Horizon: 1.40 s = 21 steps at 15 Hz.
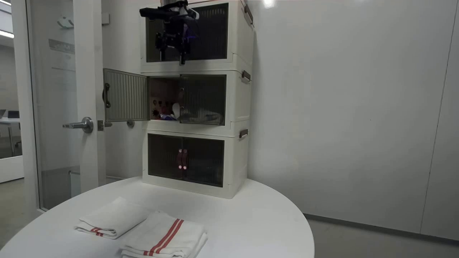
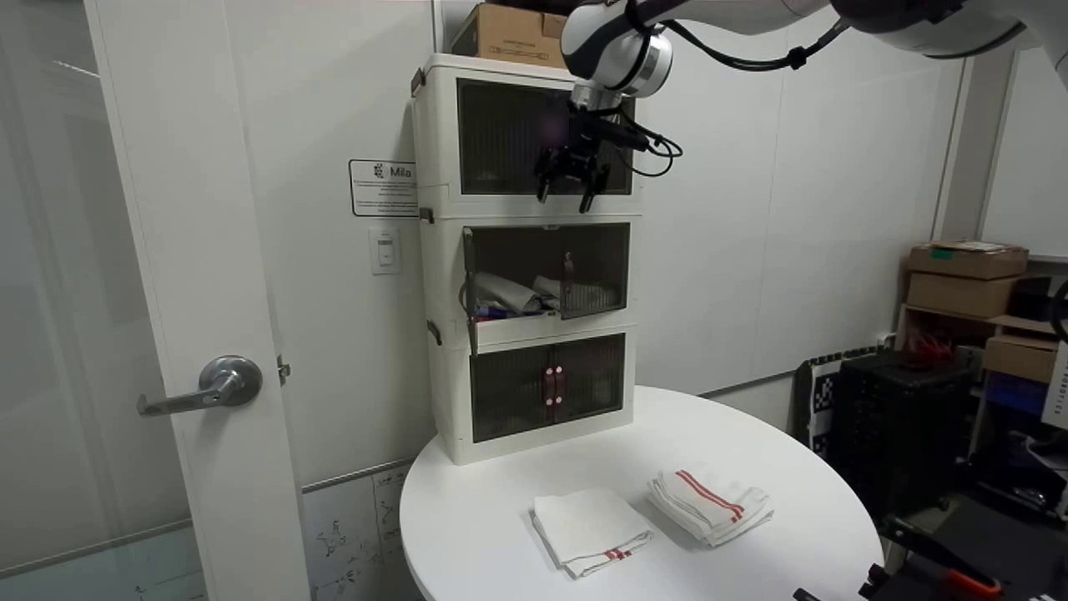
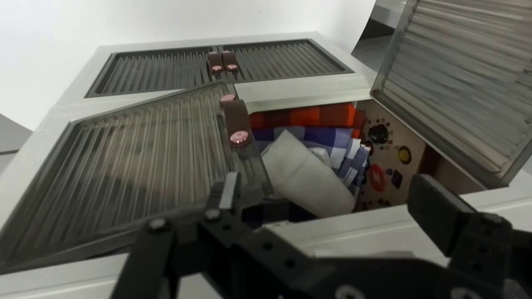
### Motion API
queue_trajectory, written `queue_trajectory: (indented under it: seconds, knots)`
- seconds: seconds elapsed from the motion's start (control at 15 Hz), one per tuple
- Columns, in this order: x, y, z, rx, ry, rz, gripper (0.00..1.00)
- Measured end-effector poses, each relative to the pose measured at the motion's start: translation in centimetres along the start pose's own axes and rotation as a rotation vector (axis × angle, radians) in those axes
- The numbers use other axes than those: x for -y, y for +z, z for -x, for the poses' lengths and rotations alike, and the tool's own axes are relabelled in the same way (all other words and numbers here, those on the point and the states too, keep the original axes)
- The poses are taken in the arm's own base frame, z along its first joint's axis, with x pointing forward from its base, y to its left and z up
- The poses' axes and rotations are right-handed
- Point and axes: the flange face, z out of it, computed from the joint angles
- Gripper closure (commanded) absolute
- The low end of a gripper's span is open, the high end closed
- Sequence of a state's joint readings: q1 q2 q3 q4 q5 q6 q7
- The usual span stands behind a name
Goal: Open the right middle cabinet door
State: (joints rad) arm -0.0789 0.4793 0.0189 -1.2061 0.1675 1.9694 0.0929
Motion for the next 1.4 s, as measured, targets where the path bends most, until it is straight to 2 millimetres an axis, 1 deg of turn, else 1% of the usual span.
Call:
queue_trajectory:
  seconds: [0.13, 0.4, 0.6, 0.73, 0.87, 1.4]
  knots:
    - [-0.6, 1.9, 0.1, 0.035, 0.009, 0.013, 0.0]
    - [-3.2, 6.2, -0.7, 0.066, 0.061, 0.061, 0.0]
    - [-4.7, 8.0, -1.7, 0.048, 0.106, 0.107, 0.0]
    - [-5.1, 8.2, -2.3, 0.028, 0.147, 0.12, 0.0]
    - [-4.9, 8.1, -2.6, 0.015, 0.186, 0.12, 0.0]
    - [-4.7, 8.0, -2.8, 0.014, 0.257, 0.134, 0.0]
